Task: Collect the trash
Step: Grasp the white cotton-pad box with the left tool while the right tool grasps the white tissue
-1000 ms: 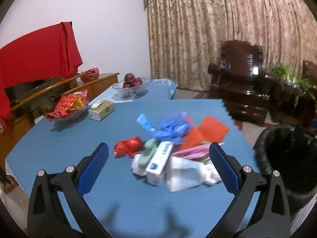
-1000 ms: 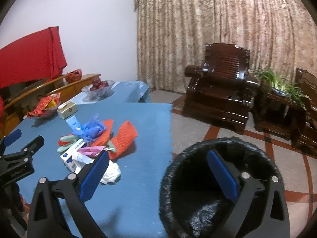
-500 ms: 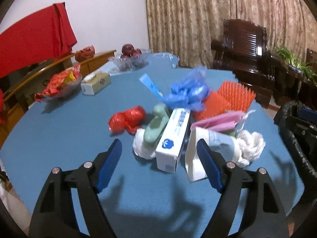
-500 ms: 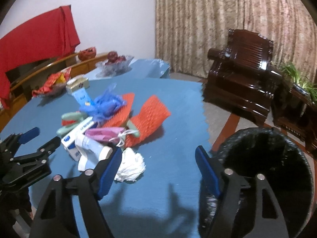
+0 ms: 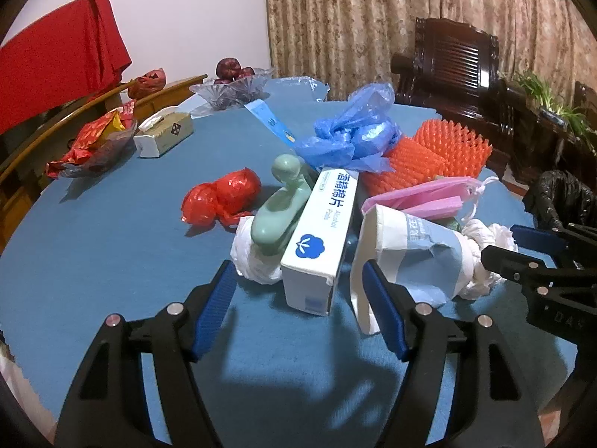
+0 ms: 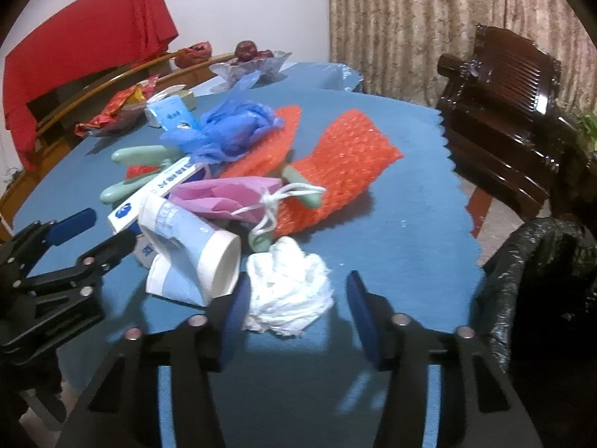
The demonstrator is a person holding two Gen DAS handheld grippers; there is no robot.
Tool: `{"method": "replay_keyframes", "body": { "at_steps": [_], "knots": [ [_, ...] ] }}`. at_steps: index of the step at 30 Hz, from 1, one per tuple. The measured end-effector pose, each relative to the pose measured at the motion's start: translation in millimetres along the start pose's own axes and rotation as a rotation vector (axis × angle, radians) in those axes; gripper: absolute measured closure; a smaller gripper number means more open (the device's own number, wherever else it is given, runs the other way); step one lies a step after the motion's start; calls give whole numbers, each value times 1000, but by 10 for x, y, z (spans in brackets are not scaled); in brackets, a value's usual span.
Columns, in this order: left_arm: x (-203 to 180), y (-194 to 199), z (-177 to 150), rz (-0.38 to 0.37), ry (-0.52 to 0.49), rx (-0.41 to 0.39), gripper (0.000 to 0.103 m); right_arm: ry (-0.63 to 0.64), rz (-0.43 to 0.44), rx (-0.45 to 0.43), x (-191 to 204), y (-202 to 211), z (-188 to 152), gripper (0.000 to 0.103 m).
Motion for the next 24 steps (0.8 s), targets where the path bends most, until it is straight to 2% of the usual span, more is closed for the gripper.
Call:
{"method": "replay_keyframes", "body": {
  "at_steps": [3,6,8,9,10,16,18,19,20,21,24],
  "knots": [
    [-17,-67,11,-7,-3,12,40,7,30,8,32,-7,-3,74],
    [-63,-107,16,-29,-11,24,53,9,46,9,38,25,-2,81],
    [-109,-101,13,-49,-18,26,64,6,46,6,8,54,0,92],
    [-123,-88,5,-43,-19,24,67,2,44,6,-12,68,0,92],
    [-134,-79,0,-41,-20,23,72,-3,45,5,-25,75,-2,92],
    [-212,-56,-59,-42,-26,32,71,-25,39,8,-98,79,-17,92],
    [-202,-85,-40,-45,-22,37,62,-32,56,21,-83,54,-19,88],
    [-185,-106,-20,-43,-18,38,54,-31,54,18,-78,55,-18,84],
    [-171,-119,-5,-39,-16,37,52,-30,55,20,-77,55,-24,79],
    [-161,-135,10,-40,-15,39,52,-31,59,22,-69,49,-25,71],
    [-154,-185,32,-49,-22,49,58,-26,69,31,-28,16,-26,63]
  ]
}}
Point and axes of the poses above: each gripper's, at about its wrist camera, not at the fingertips, and y roughly against the way its jaws point, x to its left, z to its top, the point moved 10 cm from there along -y, roughly the way its jaws point, and after that the axes turned 15 degrees about x, right-handed, at the moved point
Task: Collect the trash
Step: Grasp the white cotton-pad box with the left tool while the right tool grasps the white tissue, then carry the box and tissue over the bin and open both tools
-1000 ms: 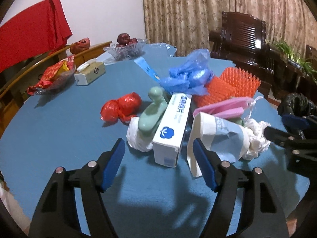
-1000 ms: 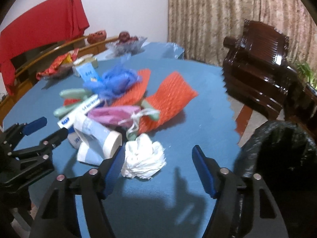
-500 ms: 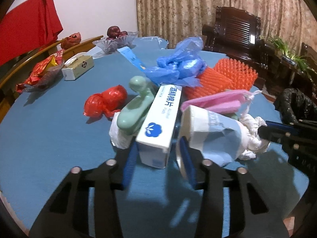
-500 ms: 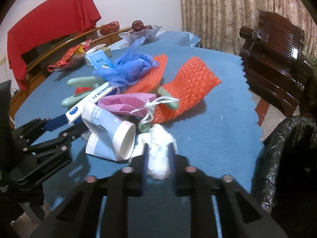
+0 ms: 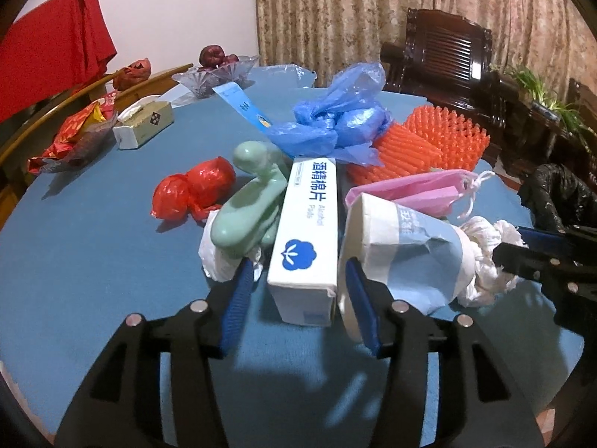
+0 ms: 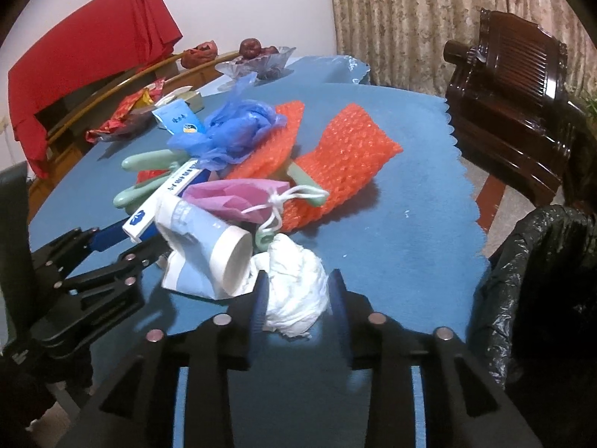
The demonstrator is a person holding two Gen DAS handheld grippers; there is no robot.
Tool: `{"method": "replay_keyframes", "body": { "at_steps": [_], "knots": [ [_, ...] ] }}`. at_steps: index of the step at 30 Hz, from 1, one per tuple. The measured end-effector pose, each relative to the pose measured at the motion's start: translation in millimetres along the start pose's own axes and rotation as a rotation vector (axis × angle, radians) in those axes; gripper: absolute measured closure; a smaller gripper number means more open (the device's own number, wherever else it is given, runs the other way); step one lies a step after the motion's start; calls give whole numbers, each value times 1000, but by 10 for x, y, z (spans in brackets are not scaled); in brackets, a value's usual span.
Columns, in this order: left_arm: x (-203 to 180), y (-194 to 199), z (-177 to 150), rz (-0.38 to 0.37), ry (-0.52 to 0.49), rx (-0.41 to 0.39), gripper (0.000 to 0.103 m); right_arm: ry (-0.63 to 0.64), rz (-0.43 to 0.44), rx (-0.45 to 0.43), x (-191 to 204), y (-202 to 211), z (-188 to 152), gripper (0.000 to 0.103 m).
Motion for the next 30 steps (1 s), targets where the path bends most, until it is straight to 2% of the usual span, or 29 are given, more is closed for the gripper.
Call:
{"method": "replay_keyframes", "body": {
  "at_steps": [1,2,6,9,11,22,30],
  "knots": [
    [-4,-21,1,-2,-5,6,68,-1,-6,8,4,-35,-3,59],
    [-16,-36,-3,-10,-9,11,70,-2,-5,16,10,-68,-4,59],
    [-48,-18,-11,-20,-13,4,73,2,37,42,65,-135,-38,56],
    [-53,27,-11,-23,-12,-7,74,49,90,57,180,-139,-61,81],
    [-49,88,-2,-28,-7,-20,75,68,81,46,216,-94,-62,83],
    [-36,640,79,-6,10,-106,75,51,56,-58,121,420,45,84],
    [-330,1083,270,-57,-29,-177,75,12,27,-169,-66,957,107,84]
  ]
}}
Point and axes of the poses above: each gripper's, at about its wrist camera, not at the fingertips, and y roughly against the way its jaws point, x to its left, z to its top, the point moved 10 cm from there along -y, roughly the way its jaws point, and after that the axes turned 15 degrees about x, right-handed, at the moved point
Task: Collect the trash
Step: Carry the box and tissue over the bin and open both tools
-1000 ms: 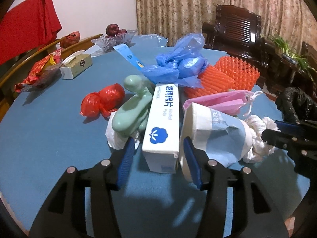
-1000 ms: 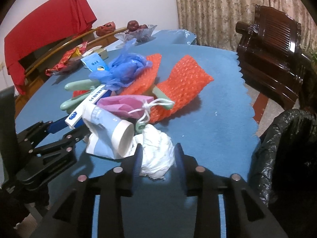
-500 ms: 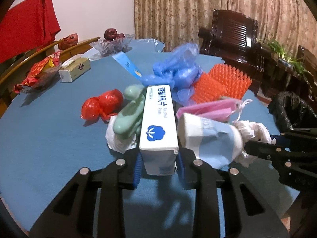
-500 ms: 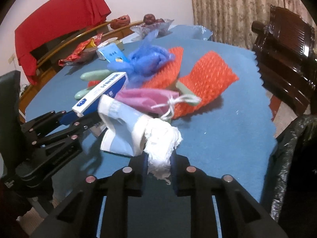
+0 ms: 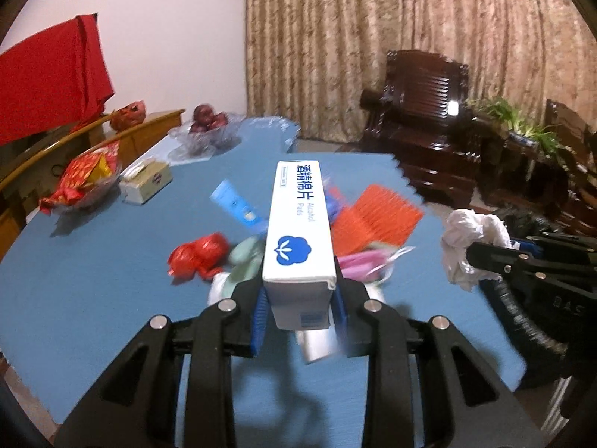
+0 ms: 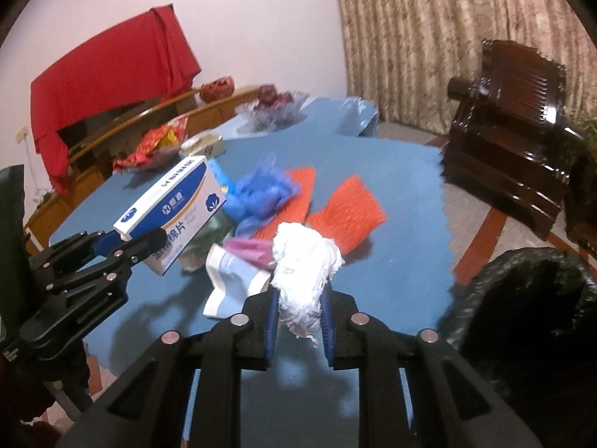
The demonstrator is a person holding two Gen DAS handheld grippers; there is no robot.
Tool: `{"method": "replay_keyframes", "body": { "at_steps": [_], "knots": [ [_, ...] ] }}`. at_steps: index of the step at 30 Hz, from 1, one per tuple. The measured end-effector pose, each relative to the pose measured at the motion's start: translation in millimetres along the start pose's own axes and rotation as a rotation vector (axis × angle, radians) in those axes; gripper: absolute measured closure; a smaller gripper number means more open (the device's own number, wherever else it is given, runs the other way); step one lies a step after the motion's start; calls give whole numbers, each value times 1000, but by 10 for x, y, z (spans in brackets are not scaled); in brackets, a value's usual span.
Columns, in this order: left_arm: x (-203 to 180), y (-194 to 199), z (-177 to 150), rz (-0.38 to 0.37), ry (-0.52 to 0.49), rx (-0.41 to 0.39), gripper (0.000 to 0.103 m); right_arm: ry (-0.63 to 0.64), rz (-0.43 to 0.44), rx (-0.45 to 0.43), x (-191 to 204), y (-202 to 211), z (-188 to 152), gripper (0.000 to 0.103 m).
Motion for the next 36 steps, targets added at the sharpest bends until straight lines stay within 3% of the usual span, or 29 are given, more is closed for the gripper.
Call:
{"method": "replay_keyframes", "body": {
  "at_steps": [9,22,32,36],
  "knots": [
    [-825,107,119,-137,-119,-17,75,-102,-105,-36,-627,452,-176,84],
    [-2098,-61,69,-319,-268,-6,75,-328,-306,-17,-1809,898,-886,84],
    [-2930,-382,-161,-414,-366,71,74,-441,-369,30,-2281,972,-1247,80],
    [-3039,-478,-241,-433,-385,105,72,-466,-375,48,-2324,955,-1380,77]
  ]
}}
Point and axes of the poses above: each gripper's, at about its wrist camera, not at the fingertips, and y roughly against the way its jaws point, x to its left, z to its top, the point moved 10 cm from there along -y, roughly the way its jaws point, and after that the axes turned 15 degrees about x, right-handed, at the moved point
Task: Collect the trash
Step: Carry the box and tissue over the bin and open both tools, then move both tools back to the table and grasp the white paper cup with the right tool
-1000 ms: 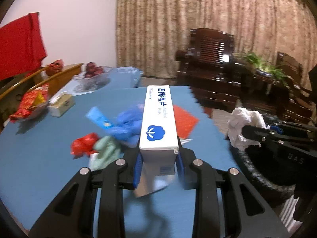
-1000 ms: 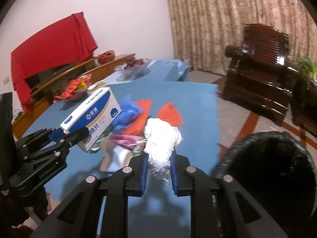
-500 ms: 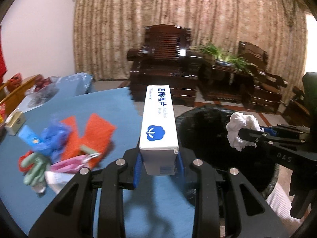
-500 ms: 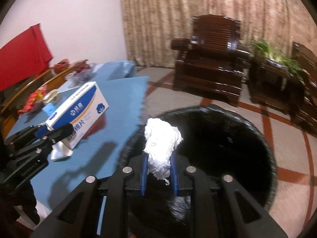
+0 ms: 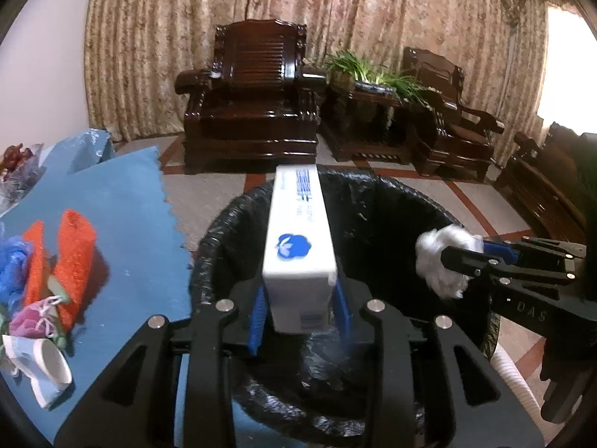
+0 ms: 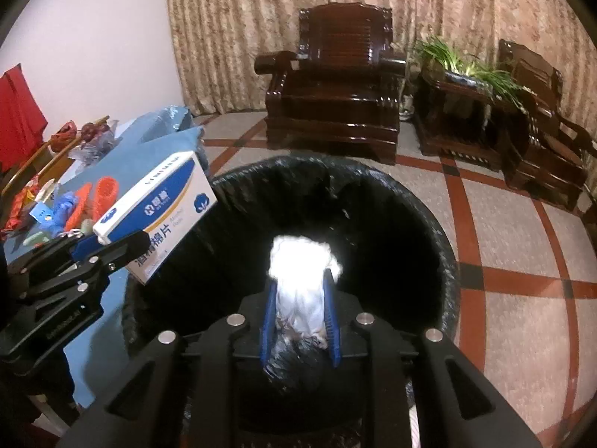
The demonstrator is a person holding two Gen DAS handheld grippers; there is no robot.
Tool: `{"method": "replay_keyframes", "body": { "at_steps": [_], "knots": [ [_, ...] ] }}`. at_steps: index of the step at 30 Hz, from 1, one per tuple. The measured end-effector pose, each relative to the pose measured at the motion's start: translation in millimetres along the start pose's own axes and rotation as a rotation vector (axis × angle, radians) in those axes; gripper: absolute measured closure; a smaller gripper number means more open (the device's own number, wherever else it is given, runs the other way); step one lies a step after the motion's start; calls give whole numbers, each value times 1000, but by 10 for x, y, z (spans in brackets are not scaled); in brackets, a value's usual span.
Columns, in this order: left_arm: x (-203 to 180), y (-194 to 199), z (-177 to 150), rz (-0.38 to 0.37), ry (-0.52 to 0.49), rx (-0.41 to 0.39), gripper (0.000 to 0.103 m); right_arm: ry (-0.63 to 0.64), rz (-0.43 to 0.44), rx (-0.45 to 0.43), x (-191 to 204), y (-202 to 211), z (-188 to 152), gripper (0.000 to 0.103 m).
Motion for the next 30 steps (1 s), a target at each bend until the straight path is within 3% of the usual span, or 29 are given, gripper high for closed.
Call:
{"method": "replay_keyframes", "body": {
  "at_steps": [2,8,13,16,30],
  "knots": [
    [-5,-21,-37,-3,0,4,63,-7,-3,3,-21,-9,-31,74],
    [168,20,-122,19,22,12,49,-28,-3,-5,-84,1,-40,60],
    [406,169,-98,66,56,-14,25,-32,-11,-45,-34,71,29,21],
    [604,324,-80,98,94,-42,14,-26,-8,-80,57,132,103,6],
    [1845,1219,-358,302,294,-134,12,128,104,-169,1174,229,482,6]
  ]
}}
Point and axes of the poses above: each gripper's, at about its wrist camera, not at the fingertips, and y roughly against the way its jaws point, x to its left, z to its top, the point moved 10 cm from there along -y, roughly the way its jaws point, and after that the axes turned 15 degrees about x, right-handed, at the moved point
